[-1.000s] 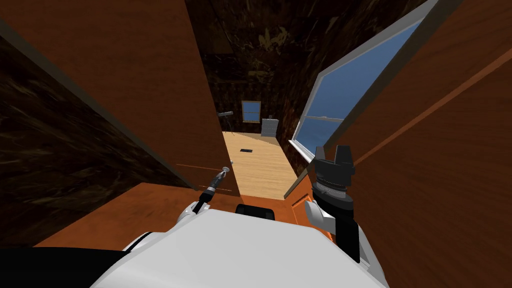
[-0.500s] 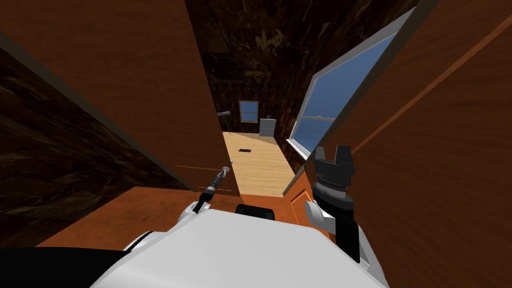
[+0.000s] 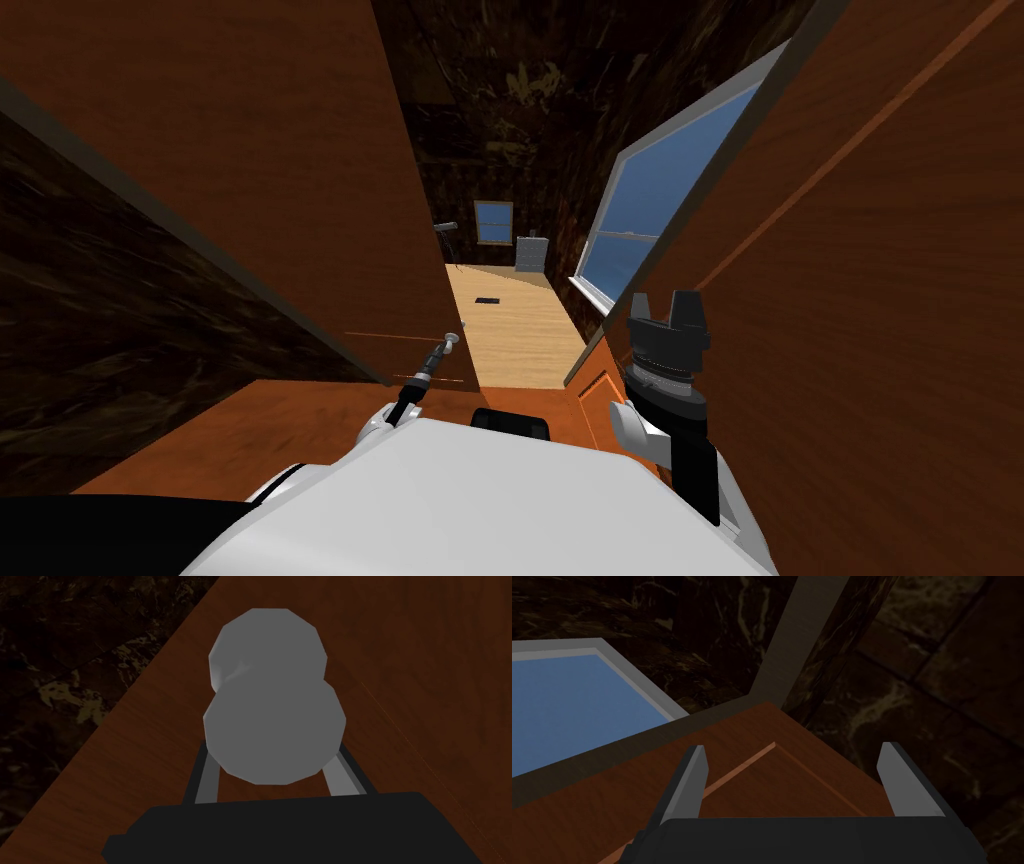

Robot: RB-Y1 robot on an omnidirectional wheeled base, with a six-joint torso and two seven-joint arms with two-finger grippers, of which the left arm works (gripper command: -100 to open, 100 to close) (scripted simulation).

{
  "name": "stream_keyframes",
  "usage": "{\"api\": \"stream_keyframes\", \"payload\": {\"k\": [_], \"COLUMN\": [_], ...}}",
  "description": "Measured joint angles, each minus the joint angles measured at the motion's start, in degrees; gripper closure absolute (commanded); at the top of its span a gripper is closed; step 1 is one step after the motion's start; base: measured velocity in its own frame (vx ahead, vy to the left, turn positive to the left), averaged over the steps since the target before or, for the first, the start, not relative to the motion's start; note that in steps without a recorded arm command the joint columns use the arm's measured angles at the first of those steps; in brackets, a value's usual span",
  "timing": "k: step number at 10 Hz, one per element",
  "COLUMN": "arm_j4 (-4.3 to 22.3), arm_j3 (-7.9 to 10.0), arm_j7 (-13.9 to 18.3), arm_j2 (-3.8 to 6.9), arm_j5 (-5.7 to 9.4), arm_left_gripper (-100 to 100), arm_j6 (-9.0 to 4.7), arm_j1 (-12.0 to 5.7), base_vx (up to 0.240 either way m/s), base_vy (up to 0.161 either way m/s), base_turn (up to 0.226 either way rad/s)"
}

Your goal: Pull the door open

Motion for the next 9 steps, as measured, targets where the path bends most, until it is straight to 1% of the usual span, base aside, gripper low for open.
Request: {"api": "stream_keyframes", "payload": {"k": [2, 3, 4, 5, 6, 7, 9], "arm_j4": [0.27, 0.92, 0.68, 0.27, 0.68, 0.34, 0.30], "arm_j3": [-0.18, -0.29, -0.37, -0.47, -0.58, -0.65, -0.87], "arm_j7": [2.58, 4.04, 5.67, 7.02, 8.51, 9.58, 12.73], "arm_j2": [-0.05, -0.02, 0.04, 0.03, -0.08, -0.13, -0.03], "arm_j5": [0.87, 1.43, 2.23, 2.59, 3.16, 3.47, 4.90], "arm_left_gripper": [100, 100, 100, 100, 100, 100, 100], "arm_j6": [0.11, -0.09, 0.13, 0.42, 0.36, 0.56, 0.81], "arm_j1": [-0.20, -0.57, -0.48, -0.32, -0.57, -0.41, -0.38], "base_vx": [-0.041, -0.062, -0.048, -0.049, -0.040, -0.053, -0.066], "base_vy": [0.024, 0.023, 0.030, 0.035, 0.022, 0.021, 0.036], "base_turn": [-0.062, -0.129, -0.053, -0.071, -0.046, -0.098, -0.088]}}
